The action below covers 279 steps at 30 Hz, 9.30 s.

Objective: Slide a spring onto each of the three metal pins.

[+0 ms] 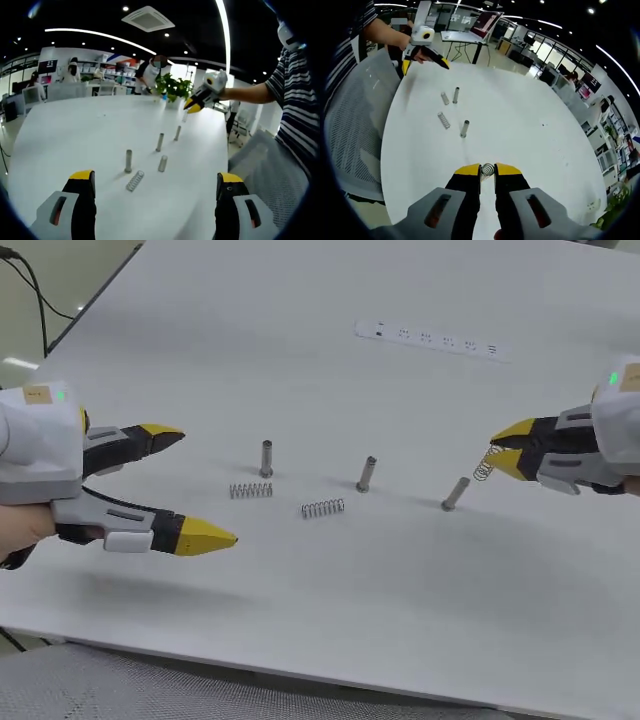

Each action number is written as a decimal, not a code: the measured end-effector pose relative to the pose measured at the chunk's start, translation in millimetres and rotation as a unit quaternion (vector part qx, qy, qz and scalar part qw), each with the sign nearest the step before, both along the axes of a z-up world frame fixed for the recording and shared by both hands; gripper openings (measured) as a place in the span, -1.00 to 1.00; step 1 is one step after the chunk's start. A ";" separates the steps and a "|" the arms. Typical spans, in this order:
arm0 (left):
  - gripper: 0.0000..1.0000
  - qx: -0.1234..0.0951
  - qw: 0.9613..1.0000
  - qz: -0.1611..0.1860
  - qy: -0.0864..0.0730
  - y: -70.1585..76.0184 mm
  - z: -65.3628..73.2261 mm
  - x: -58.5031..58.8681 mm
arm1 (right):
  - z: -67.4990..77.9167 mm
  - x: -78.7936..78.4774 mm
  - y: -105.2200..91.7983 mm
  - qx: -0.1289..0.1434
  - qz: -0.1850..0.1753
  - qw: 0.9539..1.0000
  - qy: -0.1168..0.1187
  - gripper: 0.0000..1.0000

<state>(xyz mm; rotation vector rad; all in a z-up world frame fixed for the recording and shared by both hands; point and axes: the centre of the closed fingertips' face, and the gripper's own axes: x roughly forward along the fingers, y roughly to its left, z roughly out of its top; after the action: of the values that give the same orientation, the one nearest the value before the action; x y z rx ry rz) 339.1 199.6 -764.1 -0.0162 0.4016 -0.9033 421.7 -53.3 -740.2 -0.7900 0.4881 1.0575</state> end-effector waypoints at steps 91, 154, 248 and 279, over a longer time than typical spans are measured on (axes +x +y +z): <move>0.95 -0.004 1.000 0.014 0.001 2.7 5.9 -2.1 | -46.3 -0.4 6.7 0.070 -0.097 0.992 0.051 -0.63; 0.93 -0.001 1.000 0.007 0.005 0.7 3.3 -7.6 | -55.1 -47.1 109.5 0.025 0.088 0.990 0.109 -0.65; 0.28 0.008 0.989 -0.146 0.002 -118.9 -0.4 -4.1 | -47.9 -77.3 92.8 -0.052 0.158 0.983 0.082 -0.85; -0.90 -0.035 0.982 -0.186 -0.005 -163.1 6.8 -9.0 | -27.7 -95.1 90.6 -0.041 0.177 0.980 0.076 -0.85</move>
<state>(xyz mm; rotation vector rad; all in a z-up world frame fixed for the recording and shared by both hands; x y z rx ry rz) 330.1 36.5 -757.3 -0.0004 0.3683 -1.2855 326.6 37.3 -768.0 -0.8922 0.5354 1.4426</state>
